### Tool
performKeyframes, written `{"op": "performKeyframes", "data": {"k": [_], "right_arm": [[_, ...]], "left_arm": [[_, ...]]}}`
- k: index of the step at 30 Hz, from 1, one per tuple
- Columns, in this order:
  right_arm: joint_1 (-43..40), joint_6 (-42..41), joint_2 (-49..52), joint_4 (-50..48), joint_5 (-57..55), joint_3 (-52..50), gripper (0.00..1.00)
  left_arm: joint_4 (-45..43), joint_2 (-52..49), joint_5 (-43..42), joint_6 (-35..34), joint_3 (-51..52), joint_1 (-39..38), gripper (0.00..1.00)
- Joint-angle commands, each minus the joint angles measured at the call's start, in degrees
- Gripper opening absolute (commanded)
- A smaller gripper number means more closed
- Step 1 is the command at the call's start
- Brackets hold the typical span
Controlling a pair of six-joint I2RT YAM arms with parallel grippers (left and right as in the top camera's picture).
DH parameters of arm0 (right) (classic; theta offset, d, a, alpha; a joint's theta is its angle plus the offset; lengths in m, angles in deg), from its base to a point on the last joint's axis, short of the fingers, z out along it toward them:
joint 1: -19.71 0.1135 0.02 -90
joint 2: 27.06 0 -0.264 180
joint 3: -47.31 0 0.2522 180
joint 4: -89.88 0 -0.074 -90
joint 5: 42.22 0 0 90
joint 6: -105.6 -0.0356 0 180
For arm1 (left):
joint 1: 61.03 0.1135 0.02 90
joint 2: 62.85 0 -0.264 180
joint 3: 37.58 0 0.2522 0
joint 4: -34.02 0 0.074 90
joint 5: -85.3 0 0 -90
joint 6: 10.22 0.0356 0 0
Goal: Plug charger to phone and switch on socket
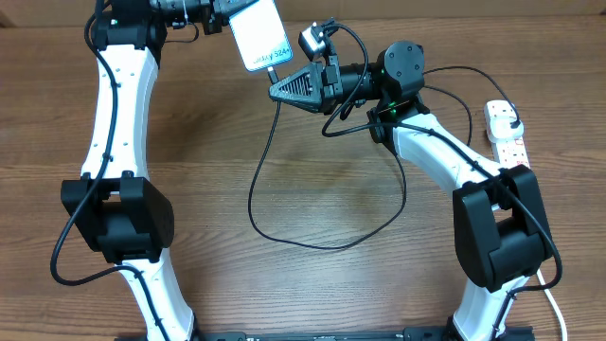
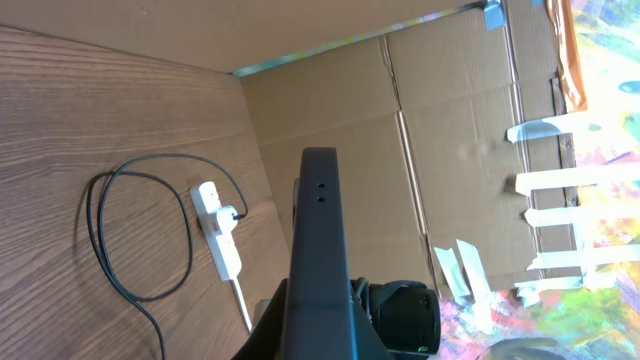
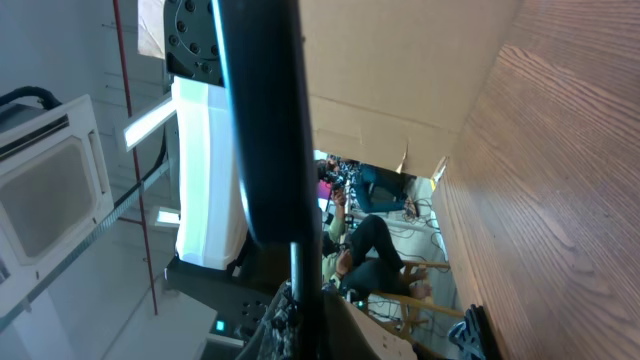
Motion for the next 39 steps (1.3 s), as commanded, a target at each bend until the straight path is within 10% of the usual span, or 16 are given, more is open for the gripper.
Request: {"op": "performKeyframes", "data": {"k": [1,39], "right_arm": [[-1.14,0.44,-2.38,-0.35,-4.35,1.14,0.04],[-1.92,-0.04,-2.38,-0.33,-8.79,1.14,0.04]], "left_arm": [[-0.17,0.20,-2.60,0.87,-0.55,-0.39,0.04],[-0.17,0.20,1.05,0.46,-0.55,-2.21,0.04]]}}
